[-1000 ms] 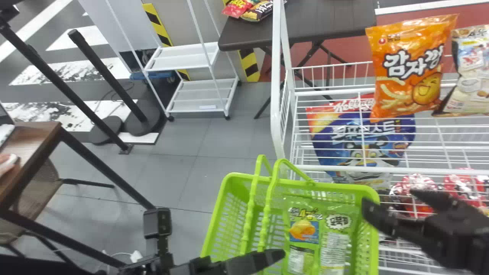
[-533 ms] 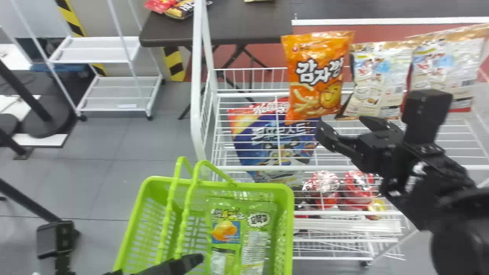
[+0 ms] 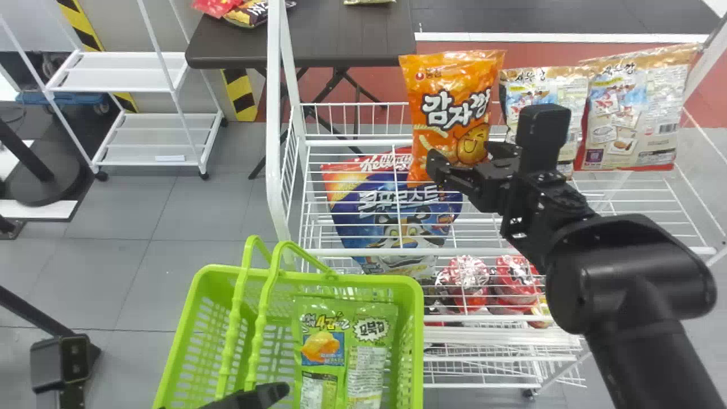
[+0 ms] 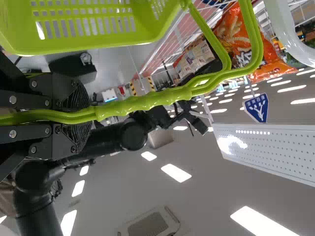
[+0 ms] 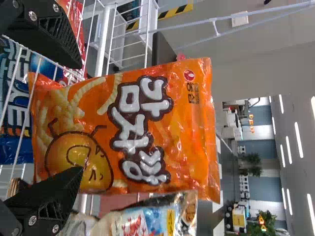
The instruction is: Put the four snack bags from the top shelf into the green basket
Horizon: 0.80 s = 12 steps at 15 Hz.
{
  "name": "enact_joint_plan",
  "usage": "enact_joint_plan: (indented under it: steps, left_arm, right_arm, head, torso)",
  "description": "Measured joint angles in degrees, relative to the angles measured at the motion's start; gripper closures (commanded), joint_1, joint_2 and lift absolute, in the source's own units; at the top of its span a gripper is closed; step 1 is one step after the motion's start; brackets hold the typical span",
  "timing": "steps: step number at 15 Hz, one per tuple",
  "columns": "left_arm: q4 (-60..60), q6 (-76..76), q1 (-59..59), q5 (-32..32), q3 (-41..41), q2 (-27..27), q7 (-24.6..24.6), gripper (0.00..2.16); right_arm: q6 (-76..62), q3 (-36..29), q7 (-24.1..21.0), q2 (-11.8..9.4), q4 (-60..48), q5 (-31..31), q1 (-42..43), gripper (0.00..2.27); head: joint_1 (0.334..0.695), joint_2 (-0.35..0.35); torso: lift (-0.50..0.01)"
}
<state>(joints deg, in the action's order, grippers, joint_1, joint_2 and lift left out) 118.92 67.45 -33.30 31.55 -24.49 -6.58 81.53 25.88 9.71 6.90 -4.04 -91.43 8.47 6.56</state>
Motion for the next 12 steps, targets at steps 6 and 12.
enact_joint_plan:
  steps: [6,12]
  left_arm:
    - [-0.07,-0.17,-0.34,0.00,-0.18,0.08,0.32,2.15]
    - [-0.12,-0.17,-0.63,0.07,-0.48,0.04,0.64,2.15]
  right_arm:
    - [-5.44,4.29,-3.85,1.26,9.91,-3.24,6.01,1.10]
    - [-4.45,4.36,-3.76,1.67,11.22,-4.11,6.71,2.25]
  head:
    - [0.695,0.082]
    - [0.695,0.087]
  torso:
    - [-0.001]
    - [-0.001]
